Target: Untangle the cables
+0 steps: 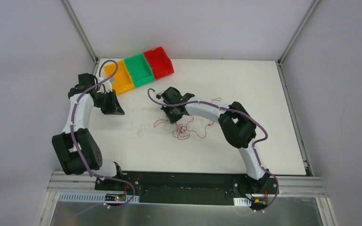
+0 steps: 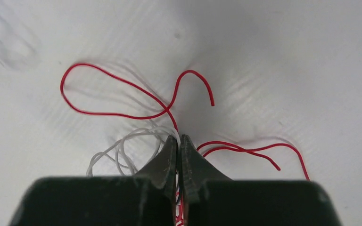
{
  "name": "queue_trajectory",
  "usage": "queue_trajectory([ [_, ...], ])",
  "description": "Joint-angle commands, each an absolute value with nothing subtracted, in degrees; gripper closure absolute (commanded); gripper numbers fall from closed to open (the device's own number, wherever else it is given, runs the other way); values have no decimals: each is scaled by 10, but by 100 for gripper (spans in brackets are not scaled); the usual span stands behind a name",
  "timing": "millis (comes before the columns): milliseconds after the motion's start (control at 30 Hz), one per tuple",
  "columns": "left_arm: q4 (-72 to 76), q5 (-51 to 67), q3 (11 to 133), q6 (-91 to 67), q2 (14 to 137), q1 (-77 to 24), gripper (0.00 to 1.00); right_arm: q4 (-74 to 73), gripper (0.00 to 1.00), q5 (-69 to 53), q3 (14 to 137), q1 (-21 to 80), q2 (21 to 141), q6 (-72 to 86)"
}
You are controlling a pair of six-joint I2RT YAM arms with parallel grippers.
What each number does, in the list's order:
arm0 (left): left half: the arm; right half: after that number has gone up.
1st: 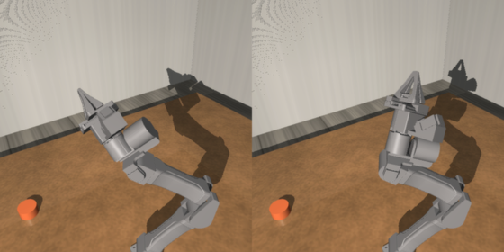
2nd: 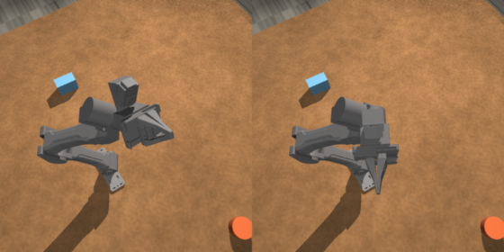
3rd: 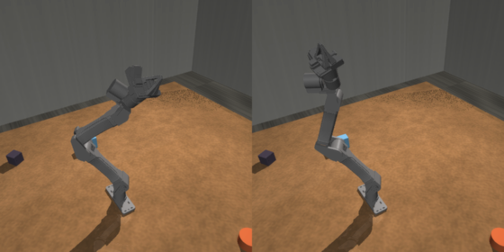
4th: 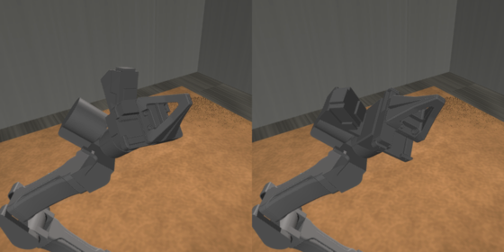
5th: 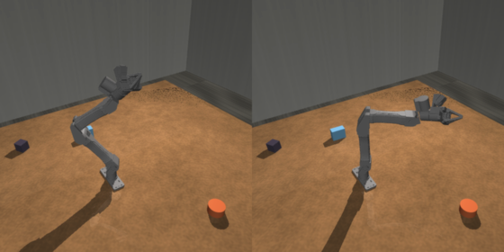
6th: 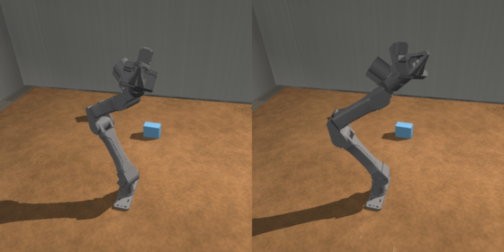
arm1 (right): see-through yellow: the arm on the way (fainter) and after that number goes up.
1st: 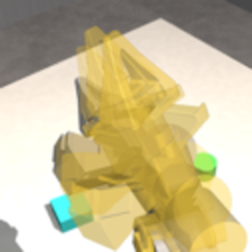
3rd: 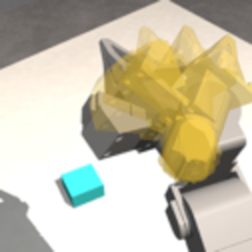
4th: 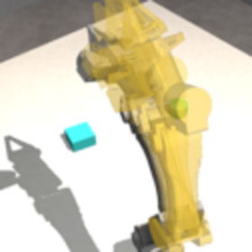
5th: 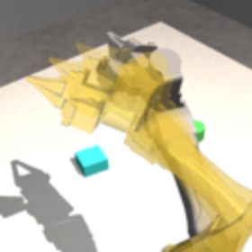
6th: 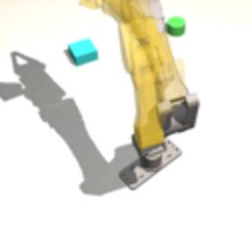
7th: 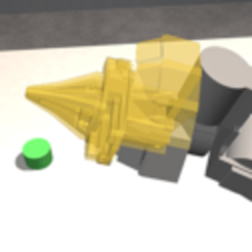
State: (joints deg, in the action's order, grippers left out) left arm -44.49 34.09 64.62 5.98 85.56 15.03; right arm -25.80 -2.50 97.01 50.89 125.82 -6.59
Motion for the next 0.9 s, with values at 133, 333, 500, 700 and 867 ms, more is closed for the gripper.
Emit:
queue_trajectory([
  [133,-507,327,815,96,750,182,100,-321,100,69,836,448,1176,-149],
  [333,-511,323,960,84,779,198,100,-330,100,48,796,388,1145,-156],
  [500,-508,317,1065,58,861,197,100,-340,100,8,807,385,1131,-141],
  [700,-470,278,1172,60,971,185,100,-359,100,-51,844,385,1130,-112],
  [867,-443,222,1254,66,1066,171,100,-363,100,-76,855,385,1118,-95],
])
